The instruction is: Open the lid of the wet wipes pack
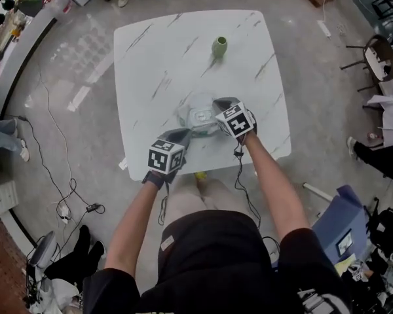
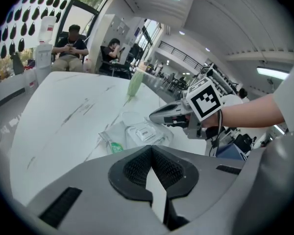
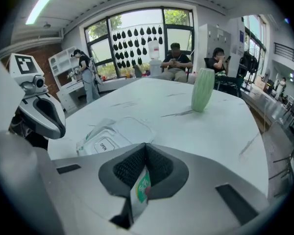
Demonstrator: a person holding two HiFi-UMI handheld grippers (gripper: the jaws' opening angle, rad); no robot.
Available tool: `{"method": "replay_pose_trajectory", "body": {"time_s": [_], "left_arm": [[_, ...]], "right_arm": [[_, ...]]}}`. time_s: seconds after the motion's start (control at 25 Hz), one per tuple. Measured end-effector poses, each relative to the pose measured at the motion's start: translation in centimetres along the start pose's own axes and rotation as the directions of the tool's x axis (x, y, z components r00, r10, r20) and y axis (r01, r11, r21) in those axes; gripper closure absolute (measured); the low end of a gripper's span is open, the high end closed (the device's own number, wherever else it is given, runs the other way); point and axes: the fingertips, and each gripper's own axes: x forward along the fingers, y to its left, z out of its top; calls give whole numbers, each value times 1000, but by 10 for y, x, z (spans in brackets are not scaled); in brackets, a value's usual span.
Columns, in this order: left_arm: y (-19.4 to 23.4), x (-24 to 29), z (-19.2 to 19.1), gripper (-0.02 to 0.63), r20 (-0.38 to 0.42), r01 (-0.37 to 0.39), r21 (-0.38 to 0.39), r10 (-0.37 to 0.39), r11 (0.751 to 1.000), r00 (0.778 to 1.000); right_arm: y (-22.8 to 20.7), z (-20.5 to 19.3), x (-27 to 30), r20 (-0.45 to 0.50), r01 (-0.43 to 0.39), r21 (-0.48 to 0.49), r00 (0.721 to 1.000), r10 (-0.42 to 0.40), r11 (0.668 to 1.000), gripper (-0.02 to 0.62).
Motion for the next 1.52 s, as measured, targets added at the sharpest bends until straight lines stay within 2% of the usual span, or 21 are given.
{"method": "replay_pose_trajectory", "body": {"time_s": [0.12, 0.2, 0.32, 0.48, 0.6, 0.8, 0.92, 1.04, 1.16, 1.32, 1.52], "left_arm": [[-17, -30, 7, 589, 70, 19, 2, -19, 1000, 997], [-25, -55, 15, 589, 147, -4, -2, 4, 1000, 989], [-39, -84, 28, 589, 248, -95, 35, 84, 995, 965], [-56, -115, 39, 588, 316, -198, 110, 154, 974, 936], [-66, -130, 52, 588, 373, -250, 129, 187, 959, 909], [-94, -144, 77, 588, 474, -320, 254, 172, 913, 864], [-96, -165, 99, 588, 522, -325, 271, 146, 906, 841], [-91, -189, 115, 589, 556, -340, 270, 143, 901, 819], [-90, -201, 118, 589, 572, -357, 274, 147, 893, 807], [-93, -208, 121, 589, 579, -370, 284, 149, 885, 801], [-95, -211, 123, 589, 587, -381, 298, 147, 876, 796]], "right_arm": [[9, 0, -31, 83, 31, 49, 996, -35, 998, 594], [16, 6, -56, 150, 39, 63, 988, -48, 997, 594], [20, 11, -108, 237, 68, 84, 968, -87, 994, 594], [29, 15, -169, 325, 104, 117, 936, -137, 988, 594], [27, 18, -206, 372, 159, 121, 908, -193, 980, 594], [32, 17, -259, 447, 227, 121, 857, -258, 966, 594], [40, 33, -281, 502, 241, 145, 818, -281, 960, 594], [47, 48, -299, 546, 269, 177, 774, -322, 947, 594], [51, 52, -313, 566, 292, 186, 749, -346, 938, 594], [50, 54, -328, 577, 313, 187, 732, -362, 931, 594], [53, 47, -330, 576, 308, 188, 735, -359, 933, 594]]}}
